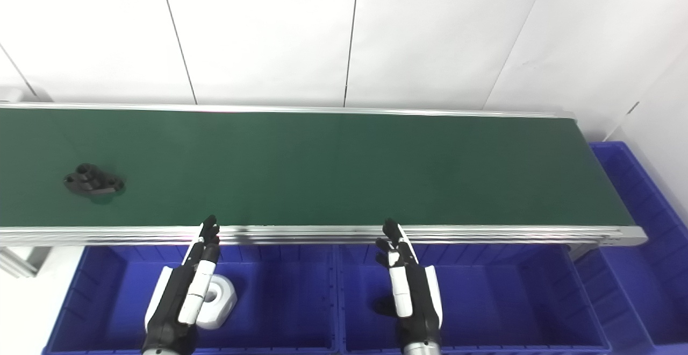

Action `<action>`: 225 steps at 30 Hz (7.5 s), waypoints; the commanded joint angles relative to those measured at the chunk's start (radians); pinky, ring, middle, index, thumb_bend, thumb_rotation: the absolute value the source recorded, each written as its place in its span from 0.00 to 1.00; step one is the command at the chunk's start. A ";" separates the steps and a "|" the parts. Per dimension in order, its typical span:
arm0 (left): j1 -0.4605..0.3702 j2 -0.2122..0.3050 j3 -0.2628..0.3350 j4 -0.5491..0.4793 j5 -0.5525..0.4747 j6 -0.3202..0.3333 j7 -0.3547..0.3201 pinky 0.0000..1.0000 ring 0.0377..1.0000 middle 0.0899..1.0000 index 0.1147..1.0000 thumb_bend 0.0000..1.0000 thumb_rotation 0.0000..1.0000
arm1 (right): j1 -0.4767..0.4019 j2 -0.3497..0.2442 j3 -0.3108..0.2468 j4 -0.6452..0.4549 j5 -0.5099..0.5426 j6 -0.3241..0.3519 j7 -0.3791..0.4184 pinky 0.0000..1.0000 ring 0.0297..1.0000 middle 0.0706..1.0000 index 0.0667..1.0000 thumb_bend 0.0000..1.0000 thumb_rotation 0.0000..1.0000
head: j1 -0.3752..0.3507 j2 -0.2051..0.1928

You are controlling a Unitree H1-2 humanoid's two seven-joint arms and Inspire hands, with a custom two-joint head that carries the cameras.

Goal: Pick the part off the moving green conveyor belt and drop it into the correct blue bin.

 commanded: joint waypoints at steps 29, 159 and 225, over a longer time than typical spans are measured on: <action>-0.003 -0.039 -0.014 0.011 -0.018 -0.076 0.011 1.00 1.00 1.00 1.00 0.54 0.94 | -0.010 -0.012 0.028 0.010 -0.009 -0.039 0.044 0.88 0.91 0.95 0.94 0.91 1.00 | 0.060 -0.023; 0.033 -0.046 -0.072 -0.012 -0.003 -0.085 0.033 1.00 1.00 1.00 1.00 0.54 0.94 | -0.809 -0.146 0.305 0.517 -1.082 0.432 0.216 0.43 0.51 0.62 0.78 1.00 0.50 | 0.209 -0.087; 0.032 -0.054 -0.081 0.004 -0.021 -0.095 0.044 1.00 1.00 1.00 1.00 0.50 0.95 | -0.724 -0.211 0.344 0.556 -0.902 0.390 -0.133 0.10 0.12 0.17 0.45 0.50 0.14 | 0.192 -0.087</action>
